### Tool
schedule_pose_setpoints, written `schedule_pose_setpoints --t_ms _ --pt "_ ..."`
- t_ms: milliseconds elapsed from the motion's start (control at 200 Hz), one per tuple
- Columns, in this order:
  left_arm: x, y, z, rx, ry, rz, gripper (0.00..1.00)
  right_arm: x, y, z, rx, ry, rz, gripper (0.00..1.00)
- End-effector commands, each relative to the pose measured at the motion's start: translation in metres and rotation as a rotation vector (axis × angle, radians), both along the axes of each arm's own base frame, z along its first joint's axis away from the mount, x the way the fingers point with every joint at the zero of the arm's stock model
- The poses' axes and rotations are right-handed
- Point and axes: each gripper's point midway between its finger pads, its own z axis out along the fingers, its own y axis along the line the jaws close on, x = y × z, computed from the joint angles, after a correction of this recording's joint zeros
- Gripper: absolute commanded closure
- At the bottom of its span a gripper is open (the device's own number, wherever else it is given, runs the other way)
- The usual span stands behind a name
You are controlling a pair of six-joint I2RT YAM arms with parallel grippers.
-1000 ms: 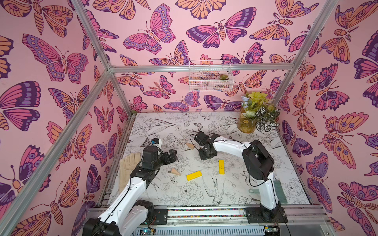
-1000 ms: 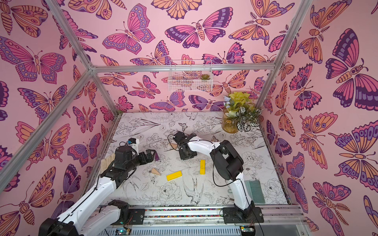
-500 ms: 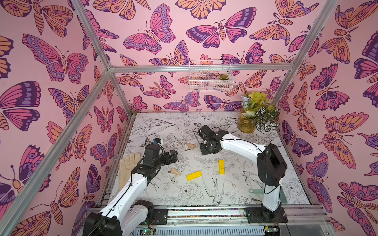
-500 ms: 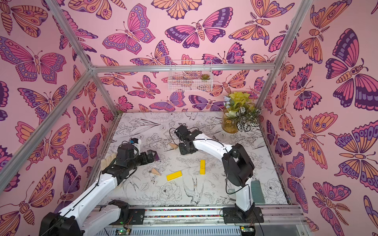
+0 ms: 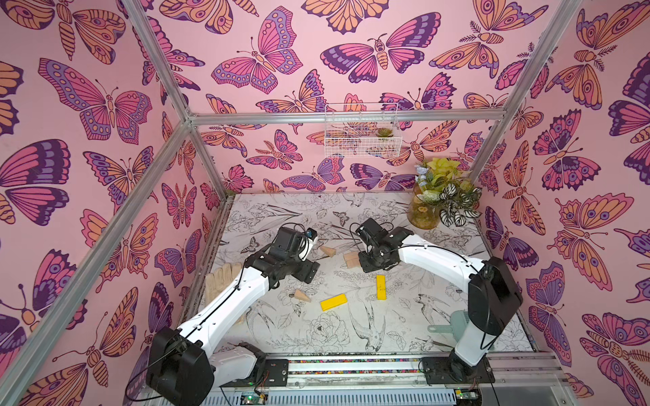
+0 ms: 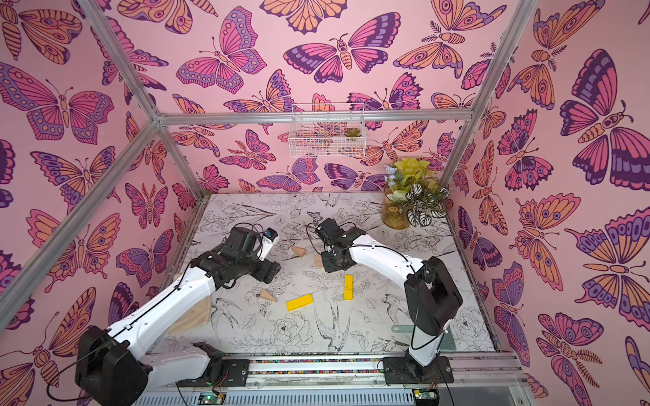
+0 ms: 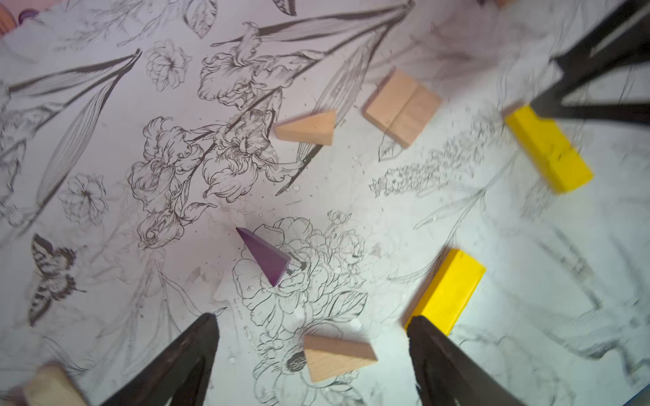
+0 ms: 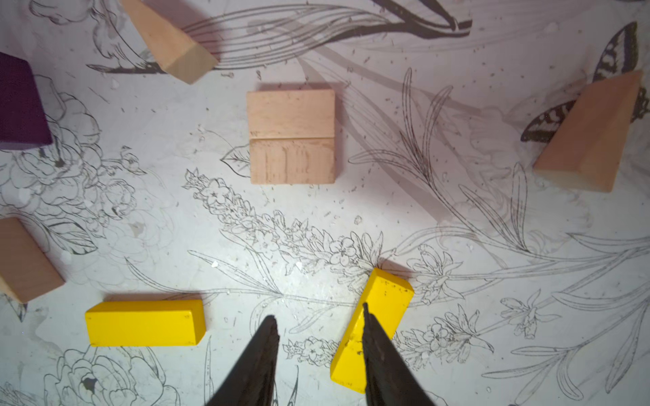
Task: Assemble a small pinwheel with building blocks
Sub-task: Pick up the building block from the center of the board.
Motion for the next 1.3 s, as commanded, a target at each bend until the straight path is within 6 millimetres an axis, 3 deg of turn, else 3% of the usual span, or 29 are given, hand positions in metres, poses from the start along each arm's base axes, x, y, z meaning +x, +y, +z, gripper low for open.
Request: schedule_pose_setpoints --t_ms 0,135,316,821,1297 --pt "-0.025 0.013 -0.020 0.216 0.041 -0.269 0.20 -0.003 -0.008 0.006 0.024 -0.008 -0.004 0.57" --pt "-0.051 0.005 -0.034 0.220 0.116 -0.463 0.21 -0.008 -0.015 0.000 0.039 0.007 -0.019 0.57" --pt "-0.068 0.003 -0.057 0.238 0.229 -0.601 0.21 -0.013 -0.020 -0.005 0.049 0.013 -0.029 0.57" --pt "-0.075 -0.007 -0.104 0.337 0.362 -0.752 0.25 -0.020 -0.029 -0.020 0.071 0.041 -0.057 0.57" --pt "-0.063 -0.003 -0.131 0.397 0.409 -0.703 0.65 -0.026 -0.040 -0.023 0.067 0.044 -0.079 0.57"
